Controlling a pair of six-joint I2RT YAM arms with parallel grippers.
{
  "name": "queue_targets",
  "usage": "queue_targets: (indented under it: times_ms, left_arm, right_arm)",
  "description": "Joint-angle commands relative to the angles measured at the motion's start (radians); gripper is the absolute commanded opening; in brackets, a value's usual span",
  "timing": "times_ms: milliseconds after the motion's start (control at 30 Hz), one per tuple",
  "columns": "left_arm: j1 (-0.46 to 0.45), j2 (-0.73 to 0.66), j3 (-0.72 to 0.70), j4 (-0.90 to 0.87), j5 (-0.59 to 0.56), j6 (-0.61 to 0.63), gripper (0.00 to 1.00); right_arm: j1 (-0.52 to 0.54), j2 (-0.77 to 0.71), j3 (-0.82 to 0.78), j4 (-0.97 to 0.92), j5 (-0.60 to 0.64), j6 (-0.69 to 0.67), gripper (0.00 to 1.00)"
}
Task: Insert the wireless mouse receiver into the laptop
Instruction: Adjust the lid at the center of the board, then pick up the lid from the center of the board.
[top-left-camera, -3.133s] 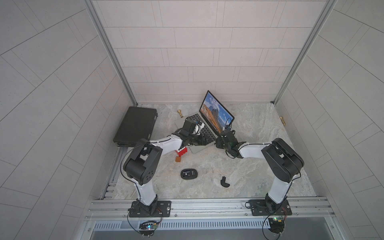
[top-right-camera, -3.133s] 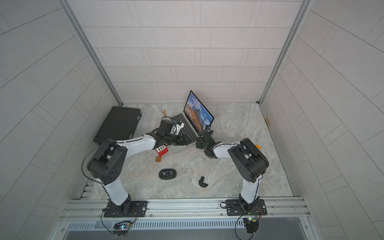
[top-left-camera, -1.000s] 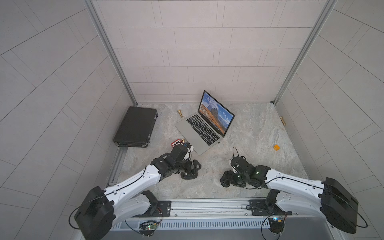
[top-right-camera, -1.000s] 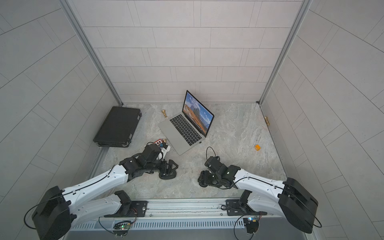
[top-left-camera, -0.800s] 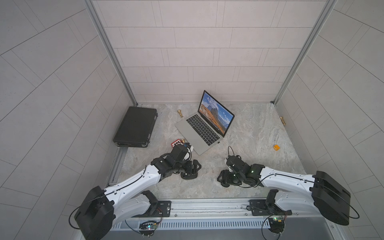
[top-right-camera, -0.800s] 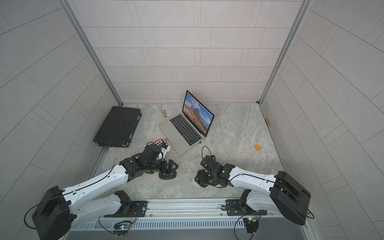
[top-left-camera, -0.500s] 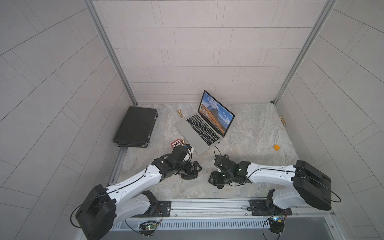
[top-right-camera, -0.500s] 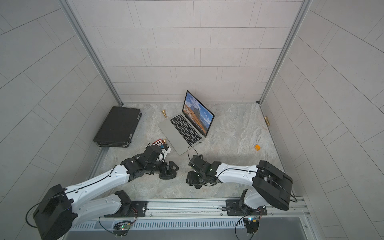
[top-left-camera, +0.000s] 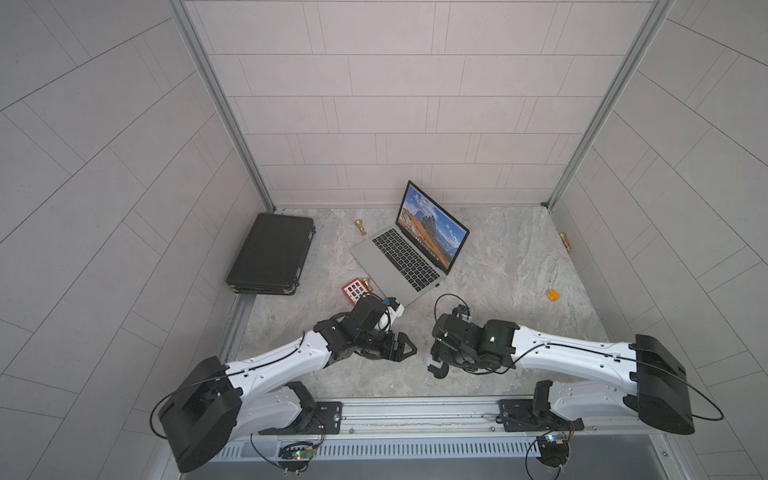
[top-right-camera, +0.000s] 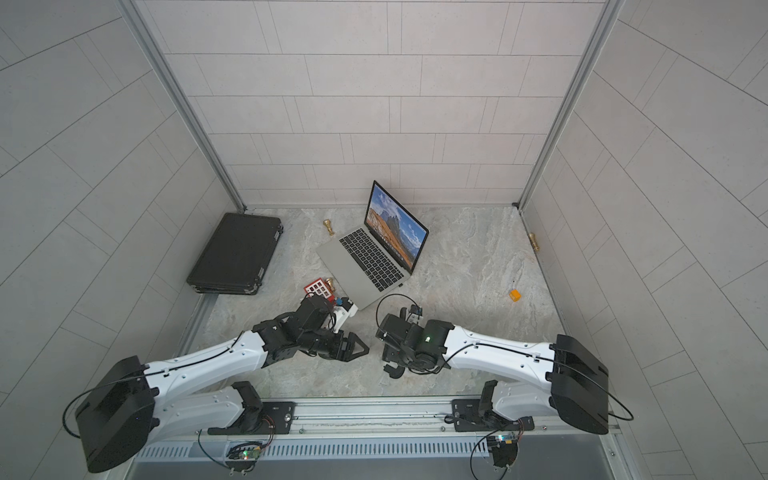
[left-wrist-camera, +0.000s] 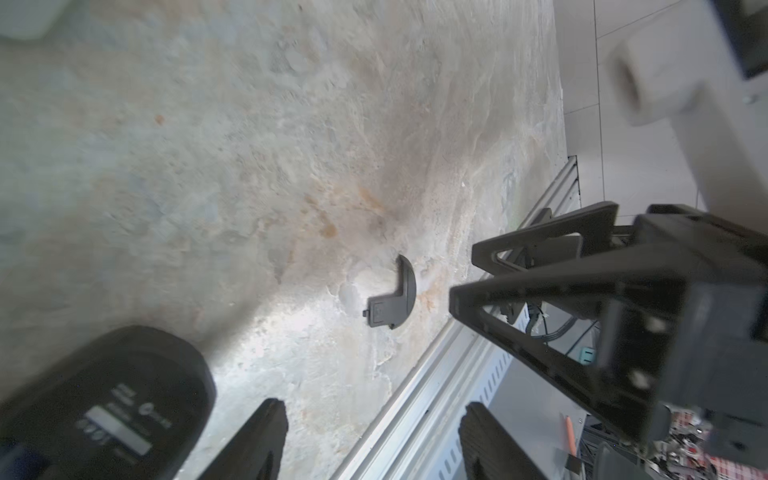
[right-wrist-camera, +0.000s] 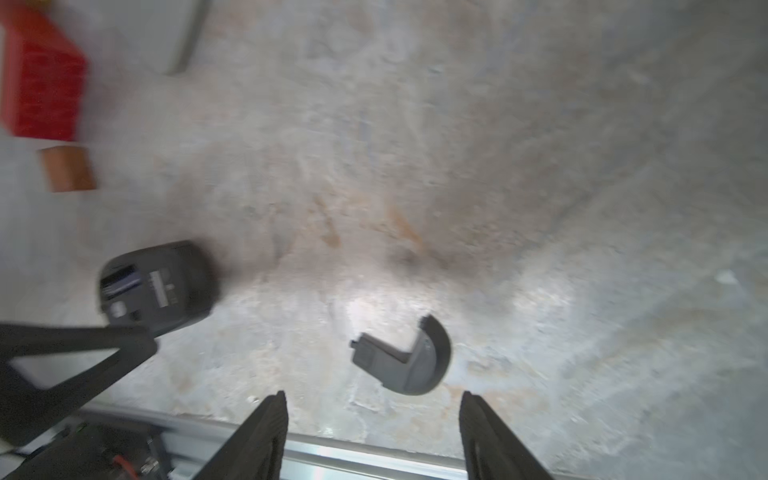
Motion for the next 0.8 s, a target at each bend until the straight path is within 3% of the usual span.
queue_targets:
  times_ms: [0,367,767]
  left_arm:
    - [-0.023,0.040,-0.022,0.061,0.044,-0.036,0.65]
    - [-0.050,0.121,-0.047,0.141,0.040,-0.081,0.60]
    - [-0.056,0.175,-0.060,0.201,0.059,-0.100,0.60]
  right_arm:
    - [0.023,0.086,0.037,-0.131,0.028,0.204,0.65]
    - [0.038,0.260,0.101,-0.070,-0.028,0.228,0.55]
    - [0.043,0.311,0.066,-0.060,-0.045,0.254,0.41]
